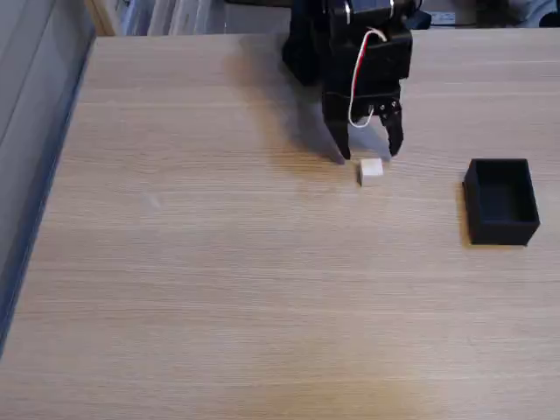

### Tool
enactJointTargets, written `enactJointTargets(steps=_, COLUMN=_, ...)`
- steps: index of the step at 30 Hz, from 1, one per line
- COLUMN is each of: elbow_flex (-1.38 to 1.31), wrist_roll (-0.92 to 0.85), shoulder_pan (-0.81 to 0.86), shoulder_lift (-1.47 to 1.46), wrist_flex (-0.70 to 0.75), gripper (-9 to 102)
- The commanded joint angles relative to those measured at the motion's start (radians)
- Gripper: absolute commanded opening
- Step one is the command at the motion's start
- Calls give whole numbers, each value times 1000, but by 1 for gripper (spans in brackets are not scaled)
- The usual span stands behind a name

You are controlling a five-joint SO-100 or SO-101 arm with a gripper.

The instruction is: Pick a white block and place it in the black box.

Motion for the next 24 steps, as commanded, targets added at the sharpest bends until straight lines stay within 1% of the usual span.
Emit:
enactJointTargets(steps=1, elbow_flex=-46, wrist_roll=11, shoulder_pan=-9, shoulder_lift=-23, wrist_flex=-14, gripper=30)
enactJointTargets(steps=11, elbow_flex=-69, wrist_roll=20, shoulder_pan=-11, shoulder_lift=-95, wrist_flex=-49, gripper=29)
enactJointTargets(steps=24, elbow_flex=-176, wrist_roll=37, shoulder_pan=-9, shoulder_lift=-224, wrist_flex=-67, gripper=29)
